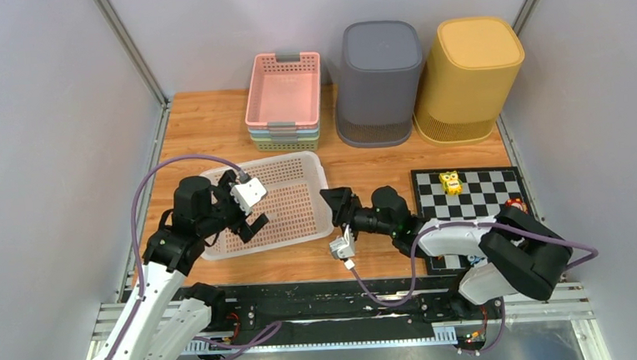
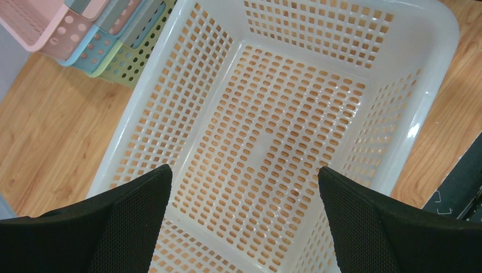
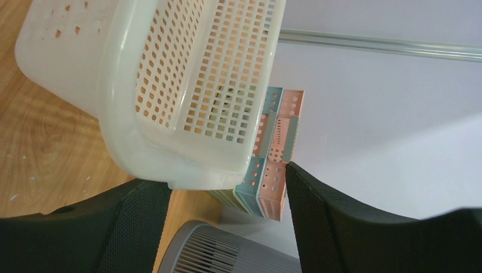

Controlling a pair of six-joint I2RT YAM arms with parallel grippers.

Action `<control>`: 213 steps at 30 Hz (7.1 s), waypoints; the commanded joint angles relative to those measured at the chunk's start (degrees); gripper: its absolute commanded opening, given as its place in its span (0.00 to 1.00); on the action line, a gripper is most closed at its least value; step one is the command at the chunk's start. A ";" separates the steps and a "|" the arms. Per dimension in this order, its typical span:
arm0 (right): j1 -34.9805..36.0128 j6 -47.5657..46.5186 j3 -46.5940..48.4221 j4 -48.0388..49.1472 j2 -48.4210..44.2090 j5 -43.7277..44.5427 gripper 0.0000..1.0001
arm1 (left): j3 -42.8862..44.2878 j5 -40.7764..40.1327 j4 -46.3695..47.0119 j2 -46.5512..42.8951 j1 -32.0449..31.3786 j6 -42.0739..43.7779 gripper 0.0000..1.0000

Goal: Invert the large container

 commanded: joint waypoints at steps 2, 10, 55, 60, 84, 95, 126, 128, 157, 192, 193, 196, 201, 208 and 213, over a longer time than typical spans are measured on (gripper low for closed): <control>2.60 0.54 -1.61 5.19 3.36 2.44 0.69 | -0.19 1.17 -0.57 -0.58 0.53 0.55 1.00; 3.82 1.52 -2.11 7.93 4.55 4.41 0.43 | -0.10 1.18 -0.64 -0.61 0.53 0.39 1.00; 5.36 28.71 16.54 -40.22 -10.76 2.92 0.02 | 11.48 1.73 -5.69 -4.23 0.53 1.67 1.00; 5.31 31.80 19.42 -46.82 -11.82 1.53 0.03 | 12.08 2.71 -6.18 -4.34 0.53 1.44 1.00; -4.47 51.64 23.32 -55.12 -13.18 -14.38 0.03 | 12.88 4.72 -7.77 -4.23 0.53 0.82 1.00; -8.76 58.45 26.11 -56.38 -8.43 -21.11 0.02 | 11.93 4.44 -6.81 -4.46 0.53 0.37 1.00; -18.42 69.48 31.24 -60.03 -3.18 -38.62 0.02 | 13.02 4.10 -4.92 -3.14 0.53 -1.42 1.00; -18.79 70.17 31.39 -60.02 -2.60 -39.03 0.02 | 12.99 4.08 -4.82 -3.02 0.53 -1.51 1.00; -23.06 79.26 35.28 -60.11 5.62 -37.97 0.02 | 11.95 4.17 -4.44 -2.59 0.53 -1.47 1.00; -25.03 92.33 43.56 -64.15 17.91 -40.67 0.02 | 11.24 4.30 -4.04 -2.44 0.52 -1.35 1.00; -25.04 92.41 43.76 -64.18 18.52 -40.60 0.02 | 11.23 4.45 -4.01 -2.41 0.54 -1.31 1.00; -25.05 94.28 44.06 -64.13 20.42 -39.76 0.02 | 11.21 4.46 -4.12 -2.44 0.53 -1.34 1.00; -25.11 95.73 43.93 -63.69 22.26 -38.94 0.02 | 11.07 4.51 -4.03 -2.42 0.53 -1.22 1.00; -25.53 99.18 42.65 -60.42 23.72 -38.04 0.02 | 11.10 4.45 -4.01 -2.36 0.53 -1.22 1.00; -26.78 101.92 41.07 -57.22 24.83 -37.26 0.02 | 11.06 4.43 -4.04 -2.18 0.53 -1.24 1.00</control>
